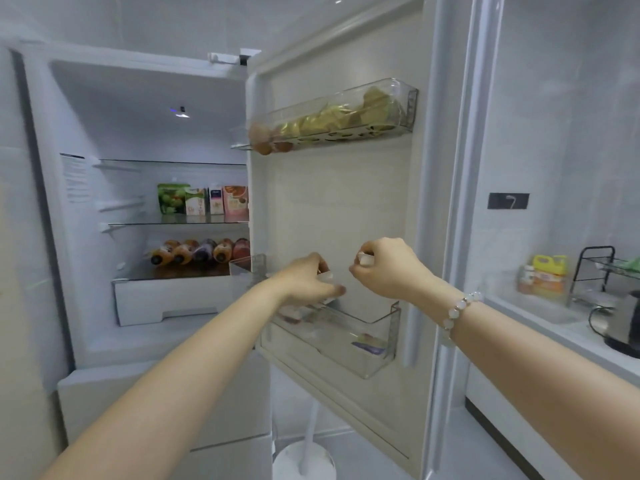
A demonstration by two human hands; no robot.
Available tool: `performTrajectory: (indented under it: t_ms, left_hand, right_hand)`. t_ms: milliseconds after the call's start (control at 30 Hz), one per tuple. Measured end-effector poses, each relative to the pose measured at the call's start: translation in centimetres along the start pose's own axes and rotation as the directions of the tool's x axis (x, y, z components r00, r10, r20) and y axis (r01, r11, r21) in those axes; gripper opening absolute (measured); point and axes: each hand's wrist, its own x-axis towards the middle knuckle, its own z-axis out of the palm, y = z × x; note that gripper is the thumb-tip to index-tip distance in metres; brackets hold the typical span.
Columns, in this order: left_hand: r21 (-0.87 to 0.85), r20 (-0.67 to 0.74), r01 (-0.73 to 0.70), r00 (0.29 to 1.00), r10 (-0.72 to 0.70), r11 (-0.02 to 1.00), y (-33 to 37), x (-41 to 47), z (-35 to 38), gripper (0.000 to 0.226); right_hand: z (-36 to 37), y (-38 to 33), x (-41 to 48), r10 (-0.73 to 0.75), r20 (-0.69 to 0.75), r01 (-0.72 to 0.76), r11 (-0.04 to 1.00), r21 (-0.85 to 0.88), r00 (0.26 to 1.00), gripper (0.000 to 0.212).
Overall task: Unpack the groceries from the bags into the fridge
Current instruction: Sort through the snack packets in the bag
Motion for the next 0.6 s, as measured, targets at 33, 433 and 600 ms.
performTrajectory:
  t_ms: [33, 433, 600]
  left_hand:
    - [-0.001, 0.075, 0.002, 0.997, -0.002, 1.0, 0.1, 0.7, 0.2, 0.044]
    - [0.325, 0.572, -0.282, 0.819, 0.05, 0.903, 3.4, 7.3, 3.0, 0.034]
    - [0.39, 0.635, -0.416, 0.767, 0.087, 0.822, 4.0, 7.2, 5.4, 0.03]
  right_hand:
    - [0.0, 0.0, 0.3, -0.008, -0.004, 0.008, 1.0, -0.001, 1.0, 0.021]
    - [-1.8, -1.2, 2.9, -0.127, -0.202, 0.162, 0.972, 0.168, 0.971, 0.017]
    - [-1.1, -0.9, 3.3, -0.125, -0.248, 0.191, 0.947, 0.26, 0.961, 0.013]
